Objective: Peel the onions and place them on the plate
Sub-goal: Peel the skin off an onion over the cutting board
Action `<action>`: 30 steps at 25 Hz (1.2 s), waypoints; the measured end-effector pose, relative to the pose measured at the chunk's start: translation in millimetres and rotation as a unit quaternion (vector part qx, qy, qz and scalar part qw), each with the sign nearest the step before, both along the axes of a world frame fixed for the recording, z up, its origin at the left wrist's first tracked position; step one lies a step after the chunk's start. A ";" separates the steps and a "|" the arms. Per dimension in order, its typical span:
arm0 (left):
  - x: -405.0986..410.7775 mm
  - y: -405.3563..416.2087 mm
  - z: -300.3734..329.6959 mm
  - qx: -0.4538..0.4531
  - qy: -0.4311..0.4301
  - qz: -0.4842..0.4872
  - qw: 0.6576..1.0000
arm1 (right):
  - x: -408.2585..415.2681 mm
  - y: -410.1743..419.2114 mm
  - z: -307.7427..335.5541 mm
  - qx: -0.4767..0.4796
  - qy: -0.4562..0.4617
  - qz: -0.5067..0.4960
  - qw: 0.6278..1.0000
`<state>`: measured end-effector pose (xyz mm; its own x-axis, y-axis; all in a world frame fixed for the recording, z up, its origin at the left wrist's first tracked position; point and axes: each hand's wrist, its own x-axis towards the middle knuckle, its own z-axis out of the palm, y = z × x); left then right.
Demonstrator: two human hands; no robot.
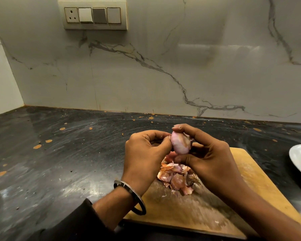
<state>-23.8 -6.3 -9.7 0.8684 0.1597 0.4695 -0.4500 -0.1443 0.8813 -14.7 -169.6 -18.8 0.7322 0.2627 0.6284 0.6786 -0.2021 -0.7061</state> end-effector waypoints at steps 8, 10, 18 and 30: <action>4.1 -2.3 0.1 0.044 0.080 -0.036 0.995 | 1.1 -0.4 7.1 0.095 0.091 0.066 0.989; 3.3 -3.5 -0.6 0.091 0.061 -0.012 0.994 | 2.4 -1.8 7.8 0.123 0.125 0.058 0.983; 0.1 -2.8 2.1 0.149 -0.051 0.037 0.987 | 4.2 -2.7 6.8 0.127 0.163 0.030 0.978; -2.6 -4.5 1.3 0.165 -0.105 0.079 0.978 | -1.4 2.6 6.7 0.109 0.140 0.007 0.984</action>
